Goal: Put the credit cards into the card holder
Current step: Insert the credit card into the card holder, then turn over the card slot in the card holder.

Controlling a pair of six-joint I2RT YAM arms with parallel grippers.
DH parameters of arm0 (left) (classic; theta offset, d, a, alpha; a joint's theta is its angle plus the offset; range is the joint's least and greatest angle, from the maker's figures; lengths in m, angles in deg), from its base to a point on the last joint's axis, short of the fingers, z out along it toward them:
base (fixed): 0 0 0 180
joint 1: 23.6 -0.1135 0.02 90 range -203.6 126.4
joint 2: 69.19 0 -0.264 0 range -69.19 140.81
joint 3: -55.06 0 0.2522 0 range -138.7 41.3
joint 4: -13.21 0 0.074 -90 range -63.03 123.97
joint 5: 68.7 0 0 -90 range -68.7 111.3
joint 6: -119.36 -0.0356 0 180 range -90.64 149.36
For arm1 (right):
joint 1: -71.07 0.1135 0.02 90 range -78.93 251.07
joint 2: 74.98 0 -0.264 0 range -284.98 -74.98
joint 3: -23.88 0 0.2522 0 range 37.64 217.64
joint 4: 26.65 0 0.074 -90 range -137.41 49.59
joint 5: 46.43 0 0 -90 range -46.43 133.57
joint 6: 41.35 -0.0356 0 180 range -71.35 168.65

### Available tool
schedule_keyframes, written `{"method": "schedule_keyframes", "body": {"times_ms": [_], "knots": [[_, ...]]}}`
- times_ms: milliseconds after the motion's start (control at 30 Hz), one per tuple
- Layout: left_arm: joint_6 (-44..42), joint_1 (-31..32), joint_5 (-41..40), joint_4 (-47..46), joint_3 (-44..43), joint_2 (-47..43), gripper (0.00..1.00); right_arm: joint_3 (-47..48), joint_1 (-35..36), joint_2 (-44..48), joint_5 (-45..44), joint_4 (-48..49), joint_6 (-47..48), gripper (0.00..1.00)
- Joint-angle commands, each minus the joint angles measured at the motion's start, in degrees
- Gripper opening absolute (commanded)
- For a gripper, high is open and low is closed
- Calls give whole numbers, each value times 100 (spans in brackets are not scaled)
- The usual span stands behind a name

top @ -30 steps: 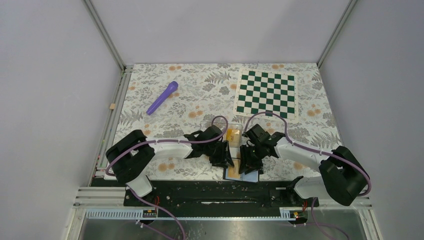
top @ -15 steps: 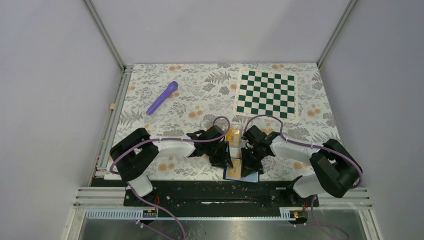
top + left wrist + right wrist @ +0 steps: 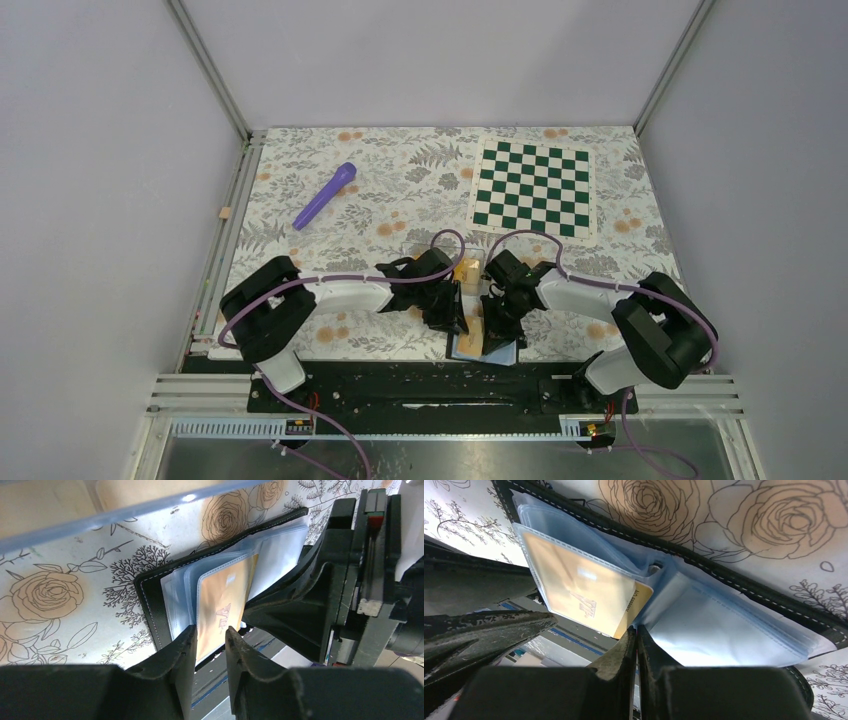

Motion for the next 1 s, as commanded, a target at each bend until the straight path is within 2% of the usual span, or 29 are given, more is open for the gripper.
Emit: {"method": "schedule_keyframes", "body": {"times_ms": [0,433,567,633,800,967], "knots": [[-39,93,184,-209,-283,-172,28,-6,46,-238,-224,105,130,10],[83,136,903,-937,-225,-150,28,-1,45,-126,-124,173,115,9],[68,174,835,-966,-212,-156,28,7,43,-113,-81,184,105,9],[-7,180,659,-577,-268,-131,26,18,42,-79,-68,191,88,9],[-137,191,-94,492,-395,-280,0,85,42,144,-55,126,56,11],[-261,190,-902,1686,-477,-706,0,230,48,500,-159,-109,69,13]]}}
